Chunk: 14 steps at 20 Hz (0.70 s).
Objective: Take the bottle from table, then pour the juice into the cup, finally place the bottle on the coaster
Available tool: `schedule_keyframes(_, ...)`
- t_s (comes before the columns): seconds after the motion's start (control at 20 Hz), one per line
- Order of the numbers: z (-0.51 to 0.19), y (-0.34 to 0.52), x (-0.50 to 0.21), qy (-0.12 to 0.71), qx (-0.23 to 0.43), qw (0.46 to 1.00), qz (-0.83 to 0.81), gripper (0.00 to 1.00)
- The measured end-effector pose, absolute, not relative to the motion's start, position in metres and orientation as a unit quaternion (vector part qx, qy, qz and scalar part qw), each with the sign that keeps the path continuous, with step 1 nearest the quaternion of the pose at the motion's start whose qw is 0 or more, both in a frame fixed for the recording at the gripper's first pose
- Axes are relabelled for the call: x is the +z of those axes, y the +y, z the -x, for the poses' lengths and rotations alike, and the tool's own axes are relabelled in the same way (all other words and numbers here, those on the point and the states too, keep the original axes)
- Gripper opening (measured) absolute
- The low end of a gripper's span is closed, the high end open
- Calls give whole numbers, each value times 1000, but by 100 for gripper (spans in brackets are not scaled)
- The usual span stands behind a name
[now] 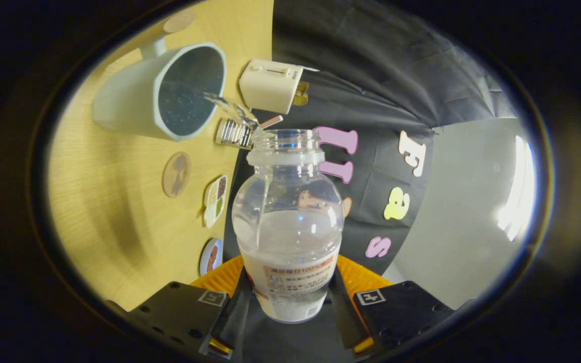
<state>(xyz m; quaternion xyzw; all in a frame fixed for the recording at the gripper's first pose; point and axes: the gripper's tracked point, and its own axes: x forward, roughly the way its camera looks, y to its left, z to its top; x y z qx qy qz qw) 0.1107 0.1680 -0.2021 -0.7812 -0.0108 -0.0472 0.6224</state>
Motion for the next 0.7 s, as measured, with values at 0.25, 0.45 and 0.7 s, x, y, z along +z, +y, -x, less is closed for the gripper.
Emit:
schedule_keyframes(0.25,-112,172,-198,-17,-49,613,788,77)
schedule_keyframes(0.45,-112,172,-200,-14,-42,605,795,77)
schedule_keyframes(0.7,-109,168,-196,-11,-40,599,800,77)
